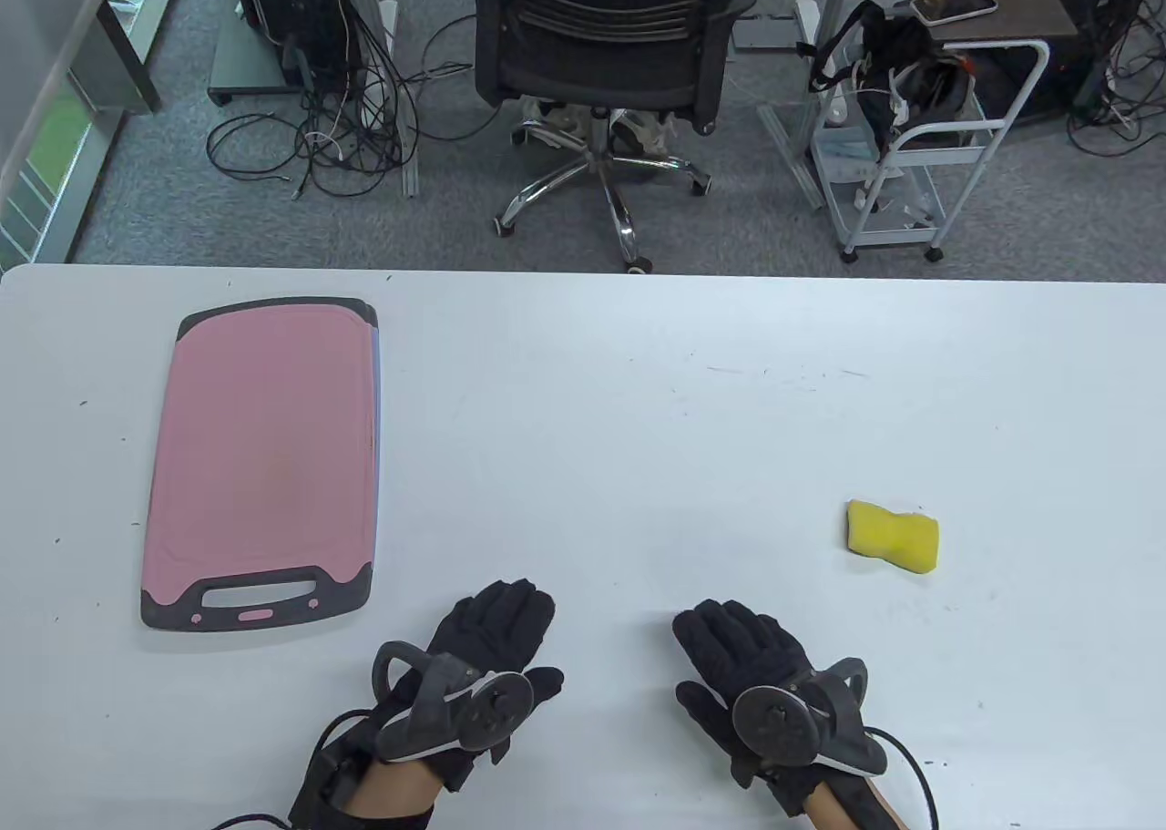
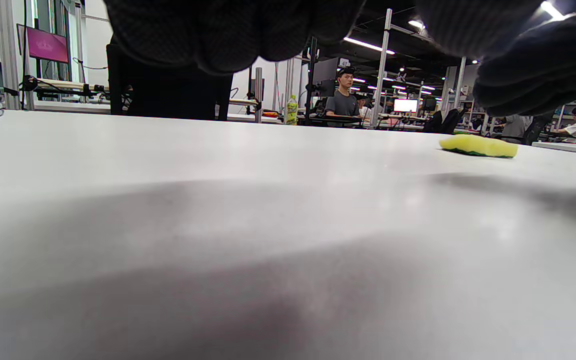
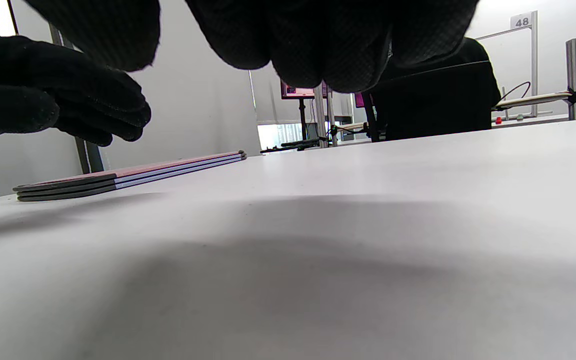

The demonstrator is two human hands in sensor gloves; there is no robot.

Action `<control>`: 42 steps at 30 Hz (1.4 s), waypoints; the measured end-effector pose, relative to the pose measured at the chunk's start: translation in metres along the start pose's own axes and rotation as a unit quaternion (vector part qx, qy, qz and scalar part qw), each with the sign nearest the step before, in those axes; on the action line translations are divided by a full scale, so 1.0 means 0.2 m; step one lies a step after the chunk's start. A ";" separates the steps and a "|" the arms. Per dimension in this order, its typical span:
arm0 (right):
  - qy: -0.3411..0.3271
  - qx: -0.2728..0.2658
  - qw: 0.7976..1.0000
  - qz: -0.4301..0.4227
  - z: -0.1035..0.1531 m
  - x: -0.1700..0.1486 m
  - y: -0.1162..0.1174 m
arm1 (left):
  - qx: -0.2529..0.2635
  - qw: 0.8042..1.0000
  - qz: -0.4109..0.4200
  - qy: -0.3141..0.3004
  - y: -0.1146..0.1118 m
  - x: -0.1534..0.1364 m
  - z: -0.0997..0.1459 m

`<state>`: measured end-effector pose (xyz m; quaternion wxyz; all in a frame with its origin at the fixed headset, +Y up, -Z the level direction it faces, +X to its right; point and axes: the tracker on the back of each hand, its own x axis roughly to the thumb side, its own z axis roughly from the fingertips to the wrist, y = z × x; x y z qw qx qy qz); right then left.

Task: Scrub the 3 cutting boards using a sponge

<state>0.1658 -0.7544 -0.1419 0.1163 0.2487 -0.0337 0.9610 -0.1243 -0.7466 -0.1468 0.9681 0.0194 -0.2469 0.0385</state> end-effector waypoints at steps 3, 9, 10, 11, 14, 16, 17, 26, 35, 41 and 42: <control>0.021 -0.005 1.000 -0.010 0.01 -0.03 -0.02 | -0.002 1.000 0.002 -0.004 0.00 0.01 0.00; 0.071 -0.032 0.997 -0.013 0.03 -0.15 -0.09 | -0.012 1.000 0.010 -0.005 -0.01 0.01 -0.01; 0.078 -0.037 0.996 -0.012 0.04 -0.18 -0.10 | -0.012 1.000 0.011 -0.004 -0.01 0.01 -0.01; 0.088 -0.047 0.995 -0.005 0.05 -0.22 -0.13 | -0.012 1.000 0.012 -0.003 -0.01 0.01 -0.01; 0.121 -0.082 0.989 0.008 0.06 -0.34 -0.21 | -0.009 1.000 0.022 0.003 0.01 0.01 -0.01; 0.169 -0.086 0.982 0.007 0.05 -0.48 -0.29 | -0.009 0.999 0.031 0.004 0.02 0.01 -0.02; 0.192 -0.089 0.977 -0.002 0.04 -0.55 -0.32 | -0.009 0.999 0.031 0.003 0.02 0.01 -0.02; 0.306 0.060 0.950 -0.007 -0.13 -0.92 -0.30 | -0.030 0.998 0.052 0.009 -0.01 0.00 -0.04; 0.331 0.107 0.936 0.050 -0.27 -1.05 -0.10 | -0.051 0.997 0.053 0.016 -0.05 -0.04 -0.07; 0.341 0.044 0.937 0.061 -0.22 -1.08 -0.08 | -0.060 0.996 0.057 0.021 -0.06 -0.08 -0.08; 0.336 0.036 0.939 0.059 -0.21 -1.06 -0.08 | -0.060 0.996 0.056 0.022 -0.06 -0.09 -0.08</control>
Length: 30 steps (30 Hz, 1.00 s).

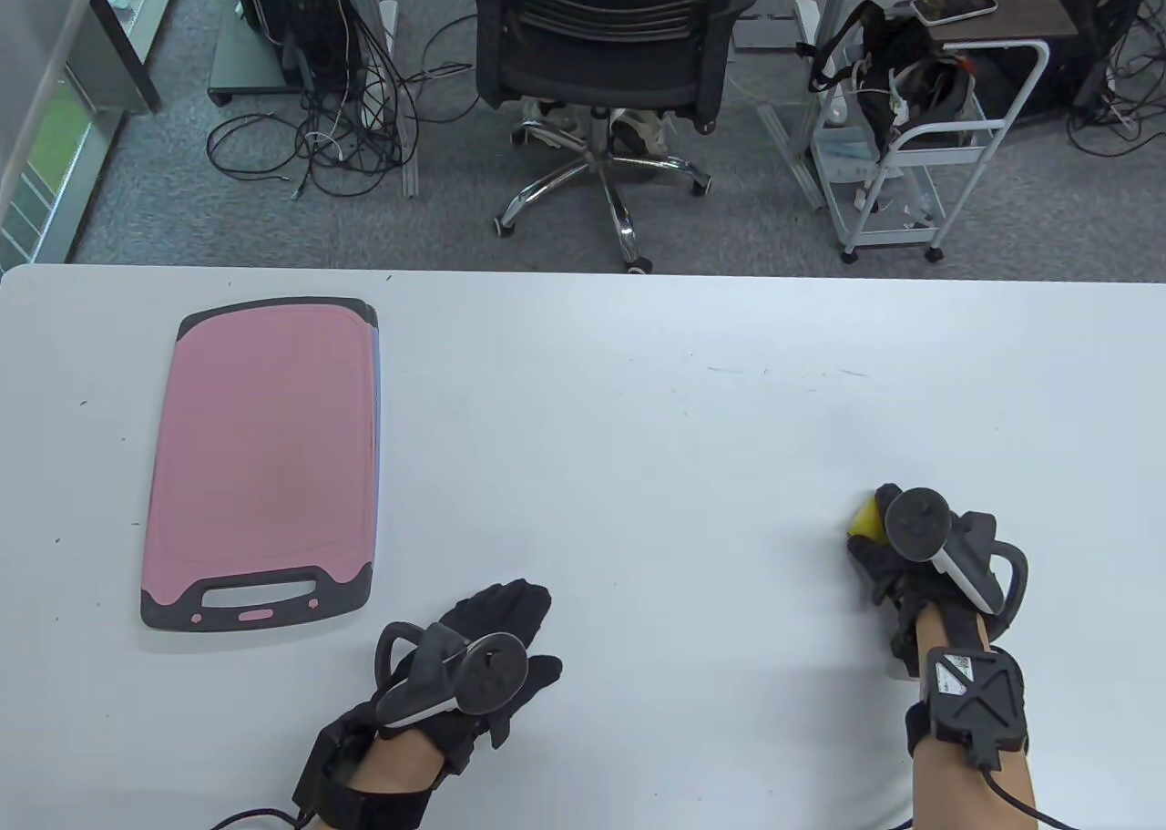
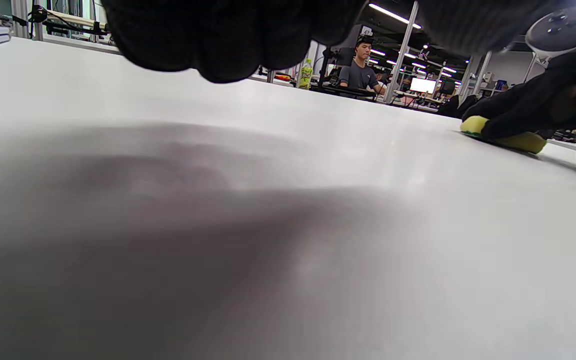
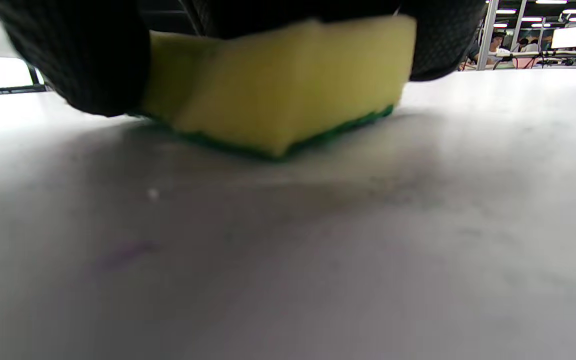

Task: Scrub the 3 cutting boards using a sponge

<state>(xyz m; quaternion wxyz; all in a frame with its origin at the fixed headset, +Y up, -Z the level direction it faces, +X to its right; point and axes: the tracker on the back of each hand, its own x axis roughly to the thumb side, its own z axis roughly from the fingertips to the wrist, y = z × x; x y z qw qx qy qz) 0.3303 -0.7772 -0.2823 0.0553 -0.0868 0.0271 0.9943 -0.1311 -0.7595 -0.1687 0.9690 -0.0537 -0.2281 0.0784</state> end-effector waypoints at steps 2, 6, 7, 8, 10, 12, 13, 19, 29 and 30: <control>-0.012 -0.022 1.000 -0.016 0.04 0.00 -0.01 | 0.000 1.000 0.000 0.001 0.00 -0.01 0.00; -0.040 -0.044 0.997 -0.050 0.13 0.02 -0.03 | -0.004 1.000 0.005 0.003 -0.02 0.01 -0.01; -0.052 -0.051 0.996 -0.059 0.17 0.03 -0.03 | -0.008 1.000 0.006 0.002 -0.02 0.02 -0.01; -0.060 -0.054 0.995 -0.062 0.19 0.04 -0.03 | -0.010 1.000 0.005 0.002 -0.03 0.02 -0.02; -0.081 -0.065 0.992 -0.064 0.26 0.07 -0.05 | -0.011 1.000 0.004 0.004 -0.03 0.03 -0.02; -0.106 -0.084 0.988 -0.069 0.35 0.09 -0.07 | -0.004 1.000 0.002 0.009 -0.02 0.03 -0.02; -0.113 -0.089 0.987 -0.072 0.37 0.10 -0.07 | 0.000 1.000 -0.003 0.014 -0.01 0.02 -0.02; -0.138 -0.110 0.982 -0.068 0.46 0.11 -0.12 | 0.024 0.996 0.000 0.090 0.12 -0.19 -0.02; -0.132 -0.099 0.982 -0.088 0.46 0.06 -0.12 | -0.013 0.969 -0.097 0.228 0.15 -0.67 0.14; -0.129 -0.099 0.983 -0.085 0.46 0.06 -0.12 | -0.017 0.965 -0.100 0.241 0.13 -0.71 0.17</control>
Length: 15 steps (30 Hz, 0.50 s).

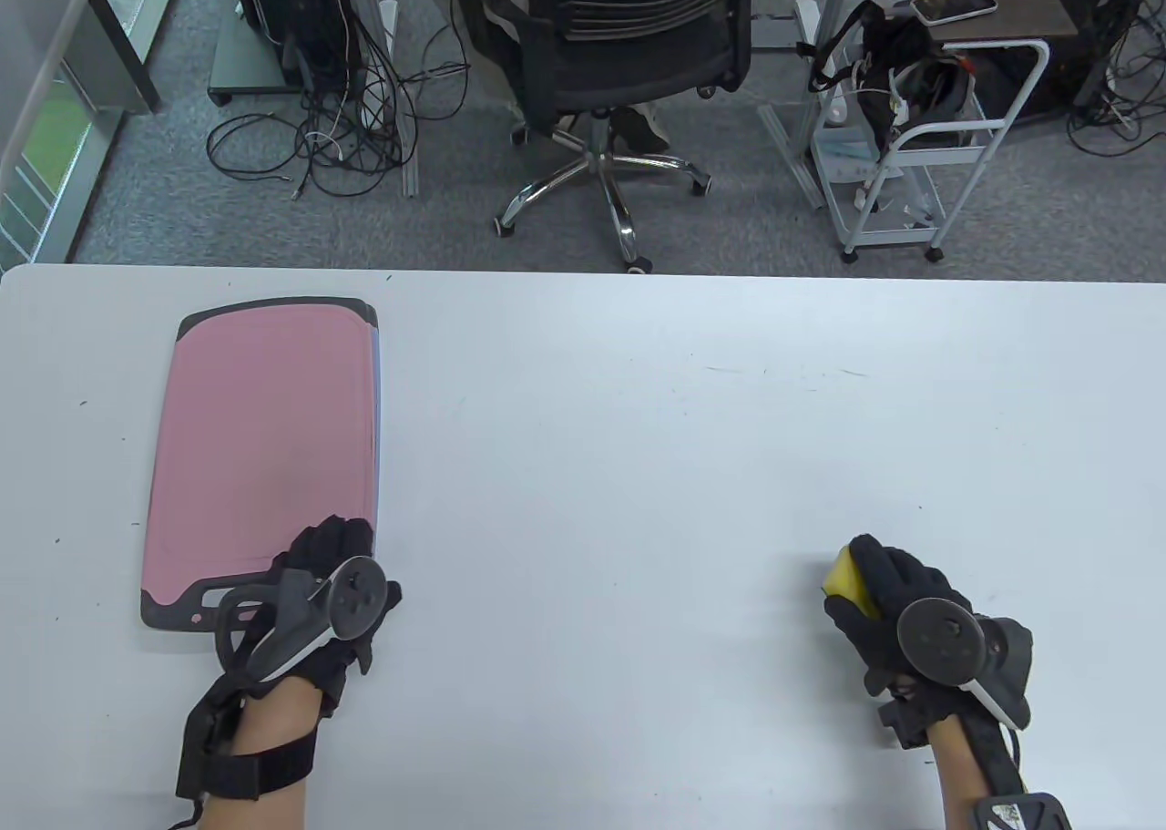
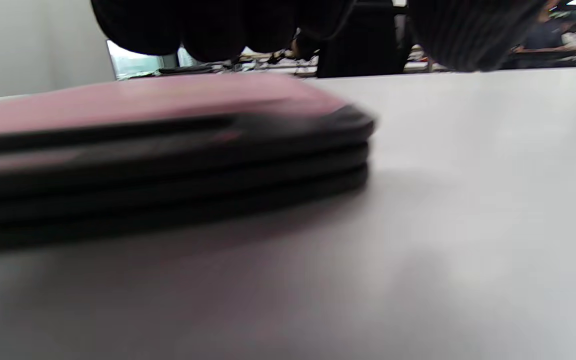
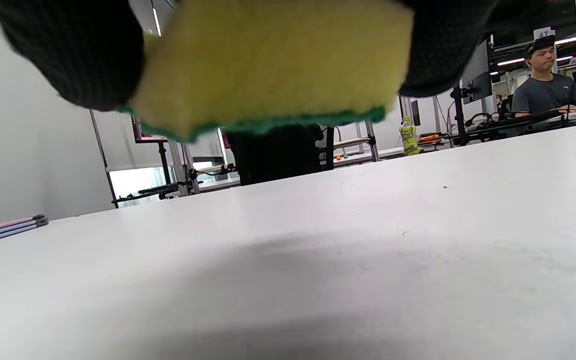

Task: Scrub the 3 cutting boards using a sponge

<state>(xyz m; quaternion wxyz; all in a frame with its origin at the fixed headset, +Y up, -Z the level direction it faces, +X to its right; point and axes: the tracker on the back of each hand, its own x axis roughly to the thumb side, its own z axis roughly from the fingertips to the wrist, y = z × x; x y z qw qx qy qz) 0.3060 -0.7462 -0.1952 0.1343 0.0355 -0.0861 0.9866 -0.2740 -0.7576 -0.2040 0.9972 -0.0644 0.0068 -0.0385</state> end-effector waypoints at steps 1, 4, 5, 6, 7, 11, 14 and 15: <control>0.003 0.002 1.000 0.001 0.00 -0.01 0.01 | -0.003 1.000 -0.014 0.006 -0.05 -0.04 0.01; 0.004 0.013 1.000 0.005 -0.01 -0.02 0.03 | -0.018 0.999 -0.049 0.003 -0.13 -0.08 0.03; 0.003 0.015 1.000 0.009 -0.01 -0.02 0.03 | -0.012 0.999 -0.049 0.004 -0.13 -0.09 0.03; 0.003 0.020 1.000 0.013 -0.01 -0.02 0.04 | -0.009 0.998 -0.053 0.017 -0.12 -0.09 0.04; 0.004 0.022 1.000 0.013 -0.02 -0.02 0.04 | -0.004 0.998 -0.058 0.032 -0.12 -0.10 0.04; 0.006 0.023 1.000 0.004 -0.01 -0.02 0.03 | 0.009 0.995 -0.077 0.065 -0.10 -0.10 0.06; 0.006 0.014 1.000 -0.006 0.00 -0.03 0.01 | -0.004 0.995 -0.058 0.086 -0.12 -0.13 0.08; 0.007 0.014 1.000 -0.009 0.00 -0.03 0.01 | -0.011 0.995 -0.051 0.087 -0.13 -0.14 0.09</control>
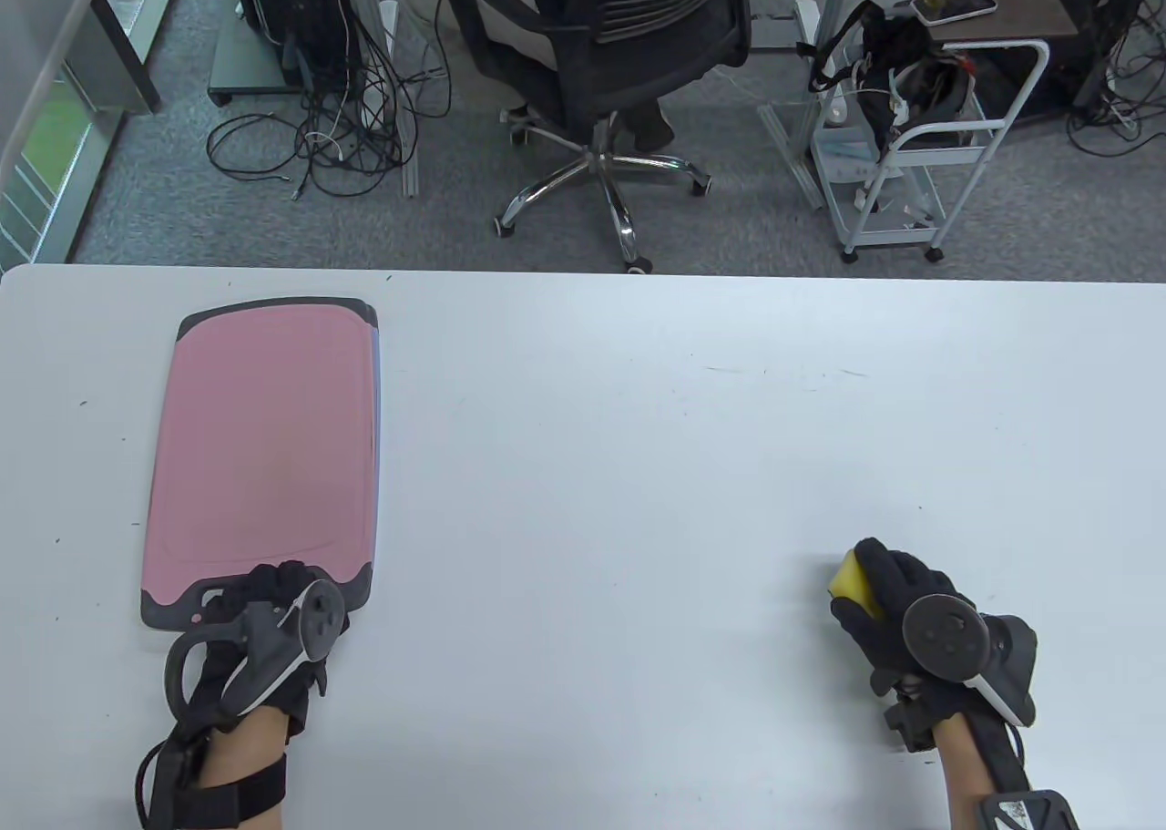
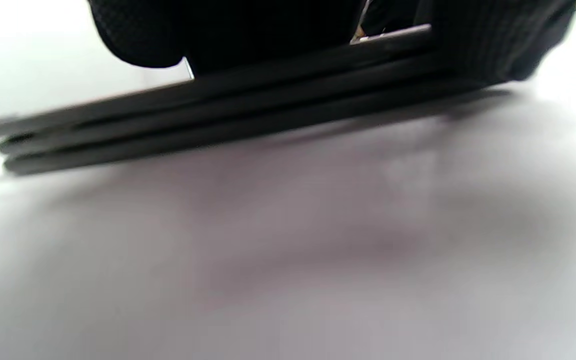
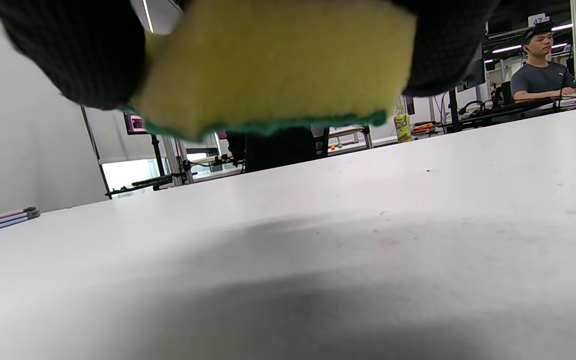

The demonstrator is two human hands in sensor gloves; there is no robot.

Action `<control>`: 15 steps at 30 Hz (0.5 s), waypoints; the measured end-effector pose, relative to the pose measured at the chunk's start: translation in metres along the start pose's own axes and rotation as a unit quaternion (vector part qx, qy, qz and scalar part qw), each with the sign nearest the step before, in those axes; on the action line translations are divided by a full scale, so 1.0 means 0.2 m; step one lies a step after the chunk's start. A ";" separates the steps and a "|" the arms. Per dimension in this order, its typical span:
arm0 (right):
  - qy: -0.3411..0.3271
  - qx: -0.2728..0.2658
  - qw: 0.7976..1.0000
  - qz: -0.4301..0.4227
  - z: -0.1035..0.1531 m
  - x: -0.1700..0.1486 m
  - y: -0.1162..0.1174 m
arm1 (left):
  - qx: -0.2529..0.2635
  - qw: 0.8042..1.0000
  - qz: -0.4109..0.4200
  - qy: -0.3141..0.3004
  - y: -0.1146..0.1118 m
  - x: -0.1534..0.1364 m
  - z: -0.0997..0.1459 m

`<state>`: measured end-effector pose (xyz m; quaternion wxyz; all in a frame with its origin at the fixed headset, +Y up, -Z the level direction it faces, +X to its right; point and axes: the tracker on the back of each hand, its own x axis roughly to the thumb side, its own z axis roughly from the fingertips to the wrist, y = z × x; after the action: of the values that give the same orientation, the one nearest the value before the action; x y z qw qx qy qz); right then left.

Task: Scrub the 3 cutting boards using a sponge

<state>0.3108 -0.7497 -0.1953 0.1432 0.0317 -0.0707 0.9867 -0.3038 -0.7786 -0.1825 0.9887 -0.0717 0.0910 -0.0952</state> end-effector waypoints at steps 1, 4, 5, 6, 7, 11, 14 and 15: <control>0.000 0.000 1.000 -0.002 0.00 0.00 0.00 | -0.004 1.000 0.002 0.001 -0.01 -0.01 0.00; -0.002 -0.002 1.000 -0.005 0.01 0.00 -0.01 | -0.010 1.000 0.007 0.000 -0.01 -0.03 -0.01; -0.003 -0.003 1.000 -0.005 0.01 0.00 -0.01 | -0.007 1.000 0.011 -0.002 -0.01 -0.03 -0.01; -0.004 -0.005 1.000 -0.006 0.01 0.00 -0.01 | -0.005 1.000 0.010 -0.008 0.00 -0.03 -0.02; -0.005 -0.007 1.000 -0.007 0.01 0.00 -0.02 | -0.009 1.000 0.007 -0.016 0.00 -0.03 -0.03; -0.003 -0.008 1.000 -0.009 0.01 0.00 -0.02 | 0.004 0.999 0.020 -0.034 0.01 -0.04 -0.03; -0.001 -0.007 1.000 -0.006 0.01 0.00 -0.02 | 0.037 0.997 0.046 -0.059 0.04 -0.03 -0.01; -0.002 -0.009 1.000 -0.005 0.01 0.00 -0.03 | 0.056 0.994 0.062 -0.064 0.06 -0.01 0.00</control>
<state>0.3118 -0.7450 -0.1920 0.1486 0.0325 -0.0792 0.9852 -0.3041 -0.7664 -0.1850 0.9990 -0.0162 0.0260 -0.0335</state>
